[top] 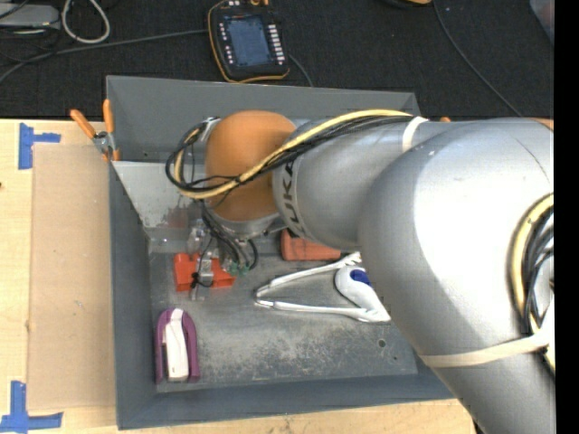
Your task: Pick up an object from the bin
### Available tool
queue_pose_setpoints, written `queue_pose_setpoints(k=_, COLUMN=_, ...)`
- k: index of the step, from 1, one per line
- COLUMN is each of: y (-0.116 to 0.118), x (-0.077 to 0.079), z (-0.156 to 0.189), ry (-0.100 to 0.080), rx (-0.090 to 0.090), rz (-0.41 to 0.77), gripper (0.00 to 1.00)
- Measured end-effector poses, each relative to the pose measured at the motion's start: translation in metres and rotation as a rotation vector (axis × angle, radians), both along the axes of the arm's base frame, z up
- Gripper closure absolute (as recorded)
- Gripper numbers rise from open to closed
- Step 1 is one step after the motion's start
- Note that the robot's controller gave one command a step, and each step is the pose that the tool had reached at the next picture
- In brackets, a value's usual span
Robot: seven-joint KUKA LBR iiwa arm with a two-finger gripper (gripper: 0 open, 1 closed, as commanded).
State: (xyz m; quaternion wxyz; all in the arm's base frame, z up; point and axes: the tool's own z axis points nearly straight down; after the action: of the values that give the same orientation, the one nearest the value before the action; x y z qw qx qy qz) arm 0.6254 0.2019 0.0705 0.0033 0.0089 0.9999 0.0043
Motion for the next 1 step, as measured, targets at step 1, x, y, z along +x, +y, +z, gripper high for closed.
queue_pose_setpoints(k=1, y=0.0000, x=0.0000, z=0.0000, ry=0.000, rx=0.000, rz=-0.002, gripper=1.00)
